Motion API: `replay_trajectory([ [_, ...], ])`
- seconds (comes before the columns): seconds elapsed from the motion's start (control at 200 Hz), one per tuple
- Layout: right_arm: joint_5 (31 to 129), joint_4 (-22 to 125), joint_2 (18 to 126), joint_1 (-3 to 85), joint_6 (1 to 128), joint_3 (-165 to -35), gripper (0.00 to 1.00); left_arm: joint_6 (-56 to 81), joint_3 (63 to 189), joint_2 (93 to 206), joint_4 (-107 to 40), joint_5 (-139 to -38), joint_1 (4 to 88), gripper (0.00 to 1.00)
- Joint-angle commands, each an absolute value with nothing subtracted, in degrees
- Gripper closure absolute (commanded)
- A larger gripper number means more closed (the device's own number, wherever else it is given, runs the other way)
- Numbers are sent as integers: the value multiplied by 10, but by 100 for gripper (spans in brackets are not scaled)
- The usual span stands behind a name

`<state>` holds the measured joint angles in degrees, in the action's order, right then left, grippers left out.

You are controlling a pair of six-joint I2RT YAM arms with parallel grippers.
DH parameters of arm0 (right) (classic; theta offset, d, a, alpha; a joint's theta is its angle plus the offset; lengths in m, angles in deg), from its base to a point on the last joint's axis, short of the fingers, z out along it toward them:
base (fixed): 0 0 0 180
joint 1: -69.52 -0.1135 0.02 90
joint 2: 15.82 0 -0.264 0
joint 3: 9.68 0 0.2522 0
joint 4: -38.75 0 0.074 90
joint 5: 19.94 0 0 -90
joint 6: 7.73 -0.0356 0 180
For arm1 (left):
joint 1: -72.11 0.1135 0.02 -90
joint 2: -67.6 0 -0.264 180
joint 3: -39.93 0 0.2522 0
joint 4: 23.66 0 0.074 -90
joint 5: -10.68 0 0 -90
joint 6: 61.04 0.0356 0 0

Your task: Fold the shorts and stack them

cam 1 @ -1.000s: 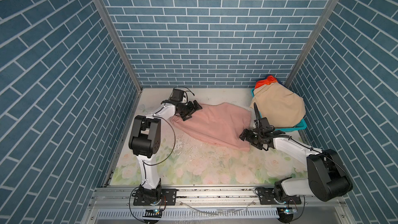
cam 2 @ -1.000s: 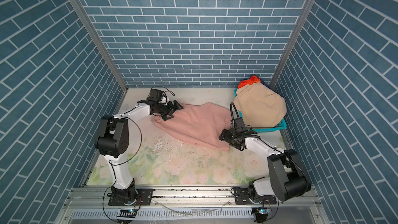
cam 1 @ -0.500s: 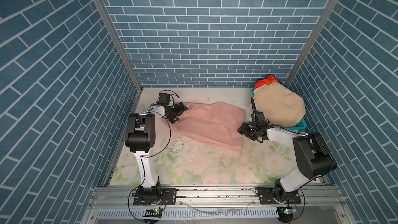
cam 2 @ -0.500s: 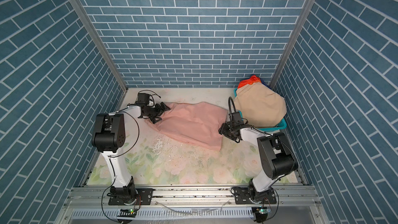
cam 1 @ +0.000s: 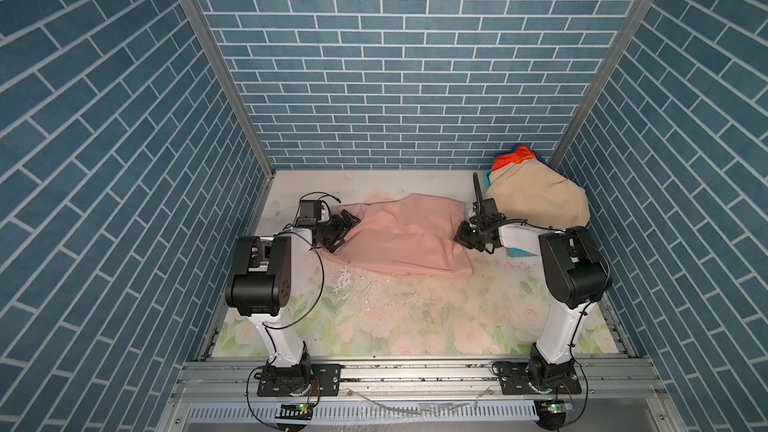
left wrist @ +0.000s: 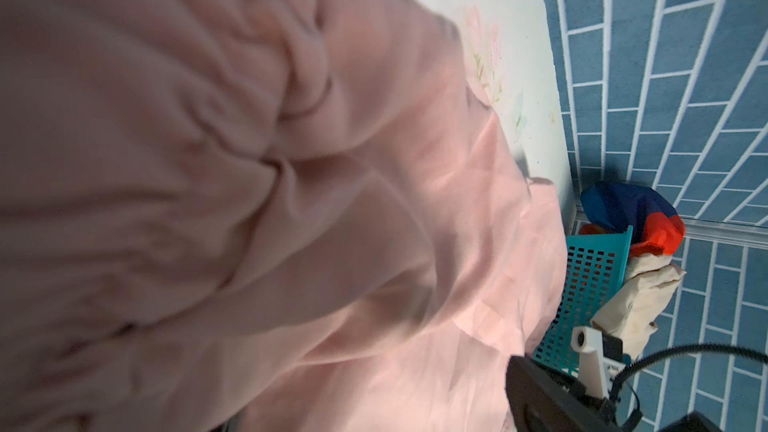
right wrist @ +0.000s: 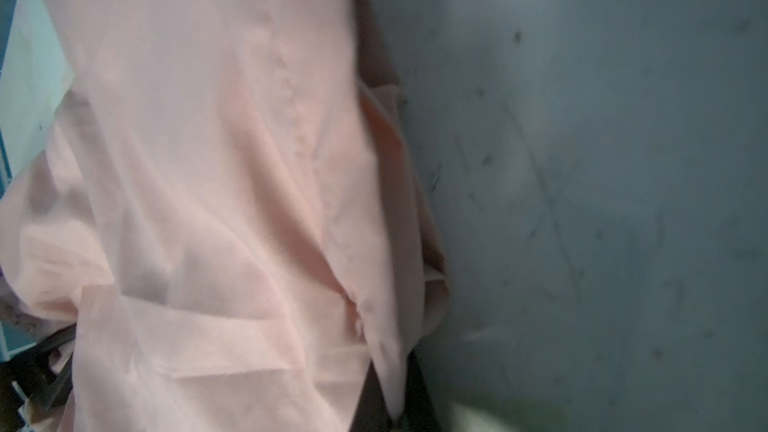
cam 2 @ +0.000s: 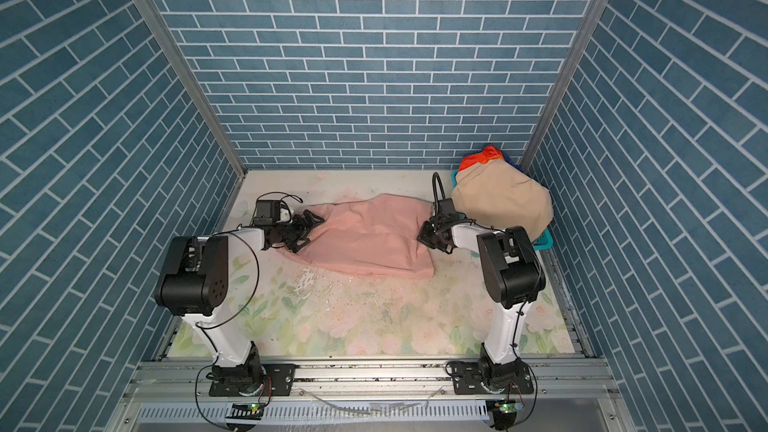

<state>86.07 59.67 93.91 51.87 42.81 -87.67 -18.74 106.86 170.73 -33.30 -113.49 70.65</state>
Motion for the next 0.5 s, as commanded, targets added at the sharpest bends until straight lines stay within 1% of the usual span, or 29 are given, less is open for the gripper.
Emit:
replay_trajectory([
  [0.0, 826, 698, 958, 555, 484, -928, 100, -220, 1015, 1698, -417, -1118, 693, 1],
  [0.07, 820, 727, 958, 568, 504, -952, 100, -191, 1035, 1653, -454, -1088, 692, 0],
  [0.14, 819, 747, 945, 570, 521, -966, 99, -123, 1081, 1611, -522, -1019, 687, 0],
  [0.215, 824, 749, 915, 568, 528, -961, 78, -61, 1119, 1581, -556, -953, 677, 1],
  [0.245, 826, 744, 899, 566, 527, -956, 67, -52, 1128, 1579, -561, -944, 677, 0],
  [0.255, 828, 743, 894, 565, 526, -954, 65, -51, 1130, 1579, -563, -942, 677, 0],
  [0.28, 830, 739, 881, 561, 524, -951, 56, -52, 1141, 1584, -571, -942, 679, 0],
  [0.315, 834, 735, 865, 555, 523, -947, 46, -53, 1158, 1596, -583, -967, 686, 0],
  [0.345, 837, 731, 852, 547, 521, -946, 40, -52, 1174, 1614, -587, -1010, 691, 0],
  [0.385, 837, 725, 838, 535, 516, -946, 28, -58, 1193, 1633, -586, -1058, 688, 0],
  [0.44, 841, 711, 825, 512, 508, -948, 20, -87, 1197, 1642, -552, -1091, 668, 0],
  [0.49, 854, 688, 822, 494, 494, -953, 15, -107, 1210, 1647, -537, -1098, 642, 0],
])
